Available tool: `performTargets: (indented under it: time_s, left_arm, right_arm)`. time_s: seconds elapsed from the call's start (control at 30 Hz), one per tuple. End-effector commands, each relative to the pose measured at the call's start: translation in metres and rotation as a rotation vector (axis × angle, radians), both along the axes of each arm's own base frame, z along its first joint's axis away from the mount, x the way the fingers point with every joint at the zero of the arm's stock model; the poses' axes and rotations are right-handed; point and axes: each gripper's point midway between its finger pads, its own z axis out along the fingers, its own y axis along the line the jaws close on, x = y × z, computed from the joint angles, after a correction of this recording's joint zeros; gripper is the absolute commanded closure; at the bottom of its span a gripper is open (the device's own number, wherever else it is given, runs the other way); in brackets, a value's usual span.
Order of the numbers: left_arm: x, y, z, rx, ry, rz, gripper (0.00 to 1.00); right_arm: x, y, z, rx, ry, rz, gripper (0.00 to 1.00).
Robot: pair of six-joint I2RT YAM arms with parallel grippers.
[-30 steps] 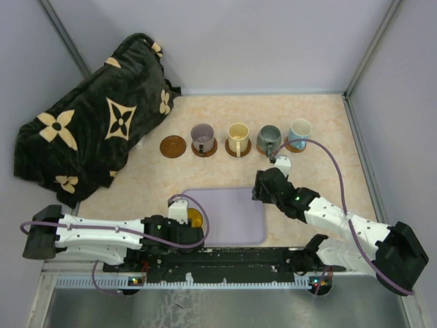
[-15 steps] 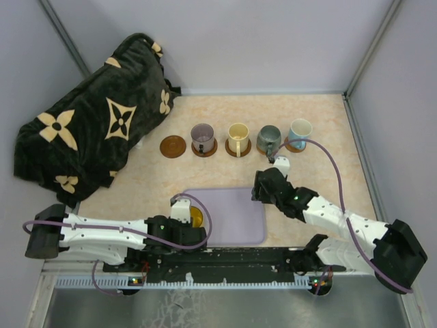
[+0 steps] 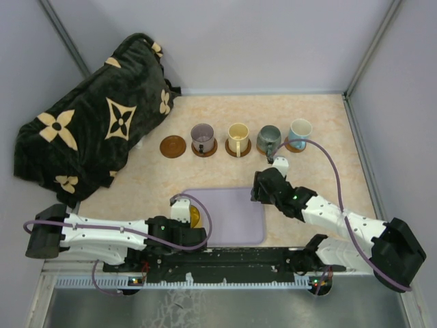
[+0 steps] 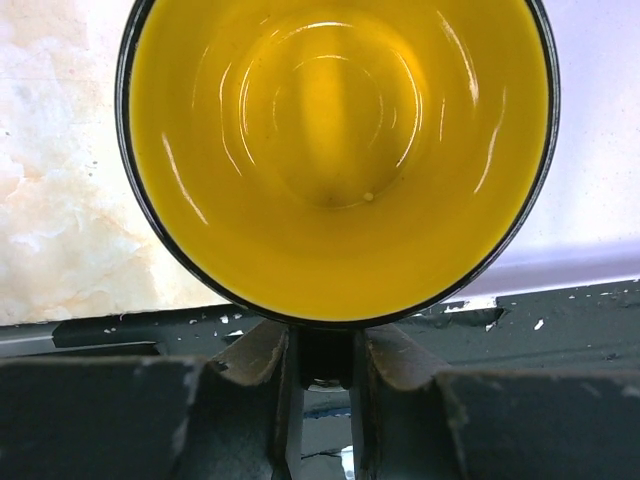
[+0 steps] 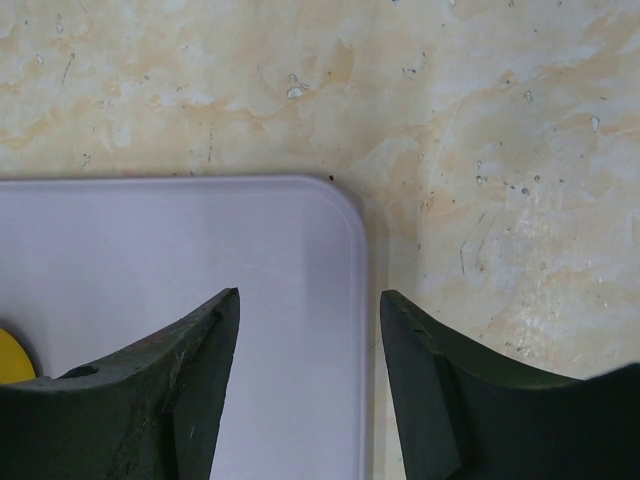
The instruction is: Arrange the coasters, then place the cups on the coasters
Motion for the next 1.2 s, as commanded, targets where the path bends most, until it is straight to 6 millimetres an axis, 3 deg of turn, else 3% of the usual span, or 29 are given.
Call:
performTargets:
  time_s: [0.0,0.37,0.6,0.93,1.17]
  left_arm:
    - [0.010,0.003,0.012,0.011,-0.062,0.001,0.93]
    - [0.031,-0.023,0.056,0.045,-0.198,-0.075,0.94]
    - [0.054,-0.007,0.073,0.049,-0.263,-0.024,0.91]
    - [0.134,0.018,0.109,-0.026,-0.393,0.034,0.88]
    - [0.191,0.027,0.110,0.036,-0.411,0.010,0.87]
  right_arm:
    - [0.008,0.008,0.011,0.025,-0.040,0.009,0.41]
    - [0.021,0.010,0.024,-0.016,-0.092,0.013,0.41]
    - [0.024,0.007,0.031,-0.017,-0.117,0.004,0.41]
    - [0.015,-0.006,0.026,-0.020,-0.110,-0.031,0.41]
    - [0.011,-0.017,0.029,-0.038,-0.115,-0.056,0.40]
